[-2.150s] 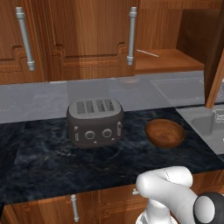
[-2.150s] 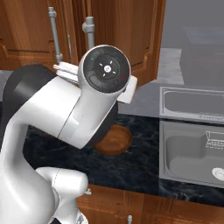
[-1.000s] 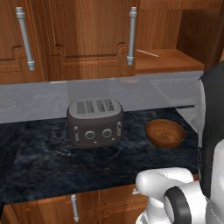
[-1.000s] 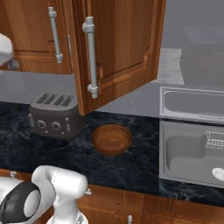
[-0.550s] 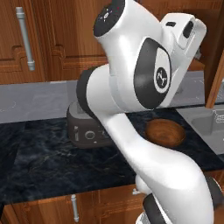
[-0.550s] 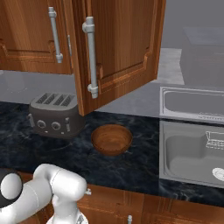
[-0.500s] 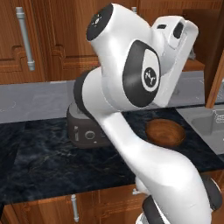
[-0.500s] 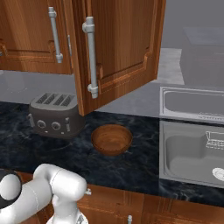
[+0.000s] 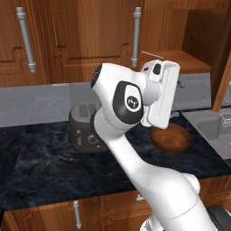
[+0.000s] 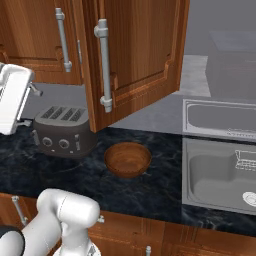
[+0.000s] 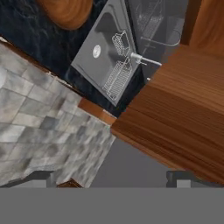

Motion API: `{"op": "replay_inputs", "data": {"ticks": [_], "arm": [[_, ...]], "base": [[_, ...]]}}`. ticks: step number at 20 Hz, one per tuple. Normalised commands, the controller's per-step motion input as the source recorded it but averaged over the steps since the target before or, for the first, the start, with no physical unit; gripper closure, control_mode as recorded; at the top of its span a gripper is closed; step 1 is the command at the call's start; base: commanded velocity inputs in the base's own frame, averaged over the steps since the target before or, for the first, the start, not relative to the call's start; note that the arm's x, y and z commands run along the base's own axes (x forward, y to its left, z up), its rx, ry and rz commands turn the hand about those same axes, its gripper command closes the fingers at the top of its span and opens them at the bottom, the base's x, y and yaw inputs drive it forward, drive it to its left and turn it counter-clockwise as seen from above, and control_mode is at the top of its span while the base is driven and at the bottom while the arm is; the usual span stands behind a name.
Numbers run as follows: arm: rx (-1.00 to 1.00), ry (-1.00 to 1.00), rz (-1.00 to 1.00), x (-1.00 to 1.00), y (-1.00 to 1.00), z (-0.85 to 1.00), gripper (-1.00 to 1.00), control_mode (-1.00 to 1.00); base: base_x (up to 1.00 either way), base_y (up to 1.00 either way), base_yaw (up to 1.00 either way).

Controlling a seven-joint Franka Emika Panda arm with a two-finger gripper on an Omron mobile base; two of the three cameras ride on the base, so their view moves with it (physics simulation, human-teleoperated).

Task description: Open the cabinet and setup a tea strainer by placing it in the bowl upright.

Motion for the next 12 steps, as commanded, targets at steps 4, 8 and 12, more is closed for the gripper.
{"op": "replay_inputs", "data": {"ticks": [4,8,12], "arm": [[0.03,0.00,0.00,0.58,-0.63,-0.32,-1.00,-1.00],[-0.01,0.11,0.00,0.40,-0.34,0.02,-1.00,-1.00],[-0.09,0.24,0.00,0.58,-0.06,0.17,-1.00,-1.00]], "base": [[0.00,0.00,0.00],[0.00,0.00,0.00],[0.00,0.00,0.00]]}}
